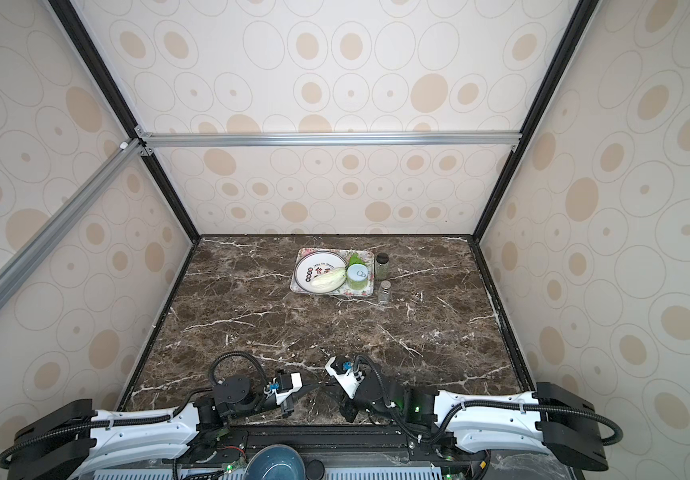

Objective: Put the keys on the keyring

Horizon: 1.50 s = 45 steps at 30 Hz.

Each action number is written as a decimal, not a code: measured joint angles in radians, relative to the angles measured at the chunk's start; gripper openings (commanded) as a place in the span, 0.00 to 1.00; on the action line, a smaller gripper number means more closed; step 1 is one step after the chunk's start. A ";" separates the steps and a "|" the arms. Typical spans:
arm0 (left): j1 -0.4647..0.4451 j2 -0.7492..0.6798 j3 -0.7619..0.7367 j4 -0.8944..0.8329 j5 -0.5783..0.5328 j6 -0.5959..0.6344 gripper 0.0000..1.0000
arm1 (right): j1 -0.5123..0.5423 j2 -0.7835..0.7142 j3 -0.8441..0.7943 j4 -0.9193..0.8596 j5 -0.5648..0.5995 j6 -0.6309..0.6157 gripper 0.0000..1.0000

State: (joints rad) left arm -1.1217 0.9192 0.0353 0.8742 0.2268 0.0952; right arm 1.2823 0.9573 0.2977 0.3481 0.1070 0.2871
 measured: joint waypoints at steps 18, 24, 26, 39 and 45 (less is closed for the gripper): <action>0.002 -0.053 -0.002 -0.031 -0.041 -0.005 0.35 | -0.006 -0.009 0.050 -0.131 0.084 0.001 0.00; 0.002 -0.121 0.021 -0.148 -0.053 -0.001 0.33 | -0.005 -0.010 0.093 -0.186 0.141 -0.018 0.00; 0.002 -0.134 0.042 -0.196 -0.054 0.003 0.33 | -0.002 -0.012 0.101 -0.197 0.154 -0.027 0.00; 0.002 -0.120 0.182 -0.391 -0.045 0.034 0.30 | 0.029 -0.013 0.132 -0.229 0.187 -0.068 0.00; 0.002 -0.064 0.201 -0.406 -0.031 0.037 0.30 | 0.032 -0.010 0.140 -0.230 0.187 -0.072 0.00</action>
State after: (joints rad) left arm -1.1198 0.8551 0.2359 0.4683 0.1959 0.1326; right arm 1.3144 0.9478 0.4377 0.1181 0.2935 0.2153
